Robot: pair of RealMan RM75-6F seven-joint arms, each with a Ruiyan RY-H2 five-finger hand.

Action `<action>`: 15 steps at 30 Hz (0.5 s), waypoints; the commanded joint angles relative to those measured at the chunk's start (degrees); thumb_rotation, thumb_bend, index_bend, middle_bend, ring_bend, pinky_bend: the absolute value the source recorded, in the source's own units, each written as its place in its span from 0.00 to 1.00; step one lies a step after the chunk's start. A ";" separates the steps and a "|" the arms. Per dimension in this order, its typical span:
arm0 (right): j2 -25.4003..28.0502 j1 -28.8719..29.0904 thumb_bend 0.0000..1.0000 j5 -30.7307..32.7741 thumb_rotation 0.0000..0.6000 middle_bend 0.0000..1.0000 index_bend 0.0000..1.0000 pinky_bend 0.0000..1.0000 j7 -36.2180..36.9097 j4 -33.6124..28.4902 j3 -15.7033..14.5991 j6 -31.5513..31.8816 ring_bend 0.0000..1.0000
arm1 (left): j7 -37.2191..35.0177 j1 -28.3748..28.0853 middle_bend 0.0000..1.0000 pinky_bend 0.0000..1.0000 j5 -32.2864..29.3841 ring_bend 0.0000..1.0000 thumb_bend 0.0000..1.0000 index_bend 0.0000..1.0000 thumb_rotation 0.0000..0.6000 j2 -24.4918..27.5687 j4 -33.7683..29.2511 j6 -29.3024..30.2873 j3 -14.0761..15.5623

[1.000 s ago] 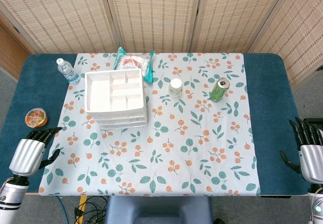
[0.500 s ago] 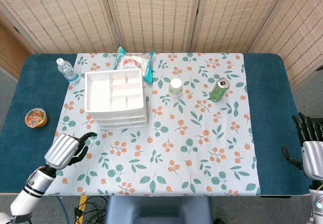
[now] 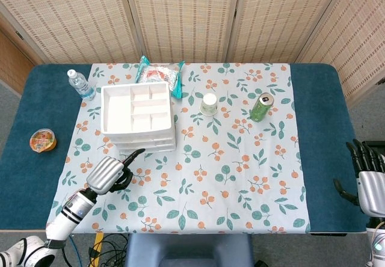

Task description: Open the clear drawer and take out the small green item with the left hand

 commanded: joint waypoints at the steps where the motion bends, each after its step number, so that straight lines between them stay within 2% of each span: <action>1: -0.02 -0.02 0.33 -0.07 1.00 0.00 0.00 0.06 0.00 0.08 -0.06 -0.02 0.03 | -1.92 -1.34 0.90 1.00 -1.45 0.92 0.63 0.04 1.00 -1.70 -0.34 -1.59 -0.39; 15: 0.00 -0.36 0.33 0.22 1.00 0.00 0.00 0.06 0.92 0.91 0.04 0.21 0.03 | -3.00 -2.73 0.91 1.00 -6.29 0.92 0.63 0.04 1.00 -9.50 5.73 -4.47 0.66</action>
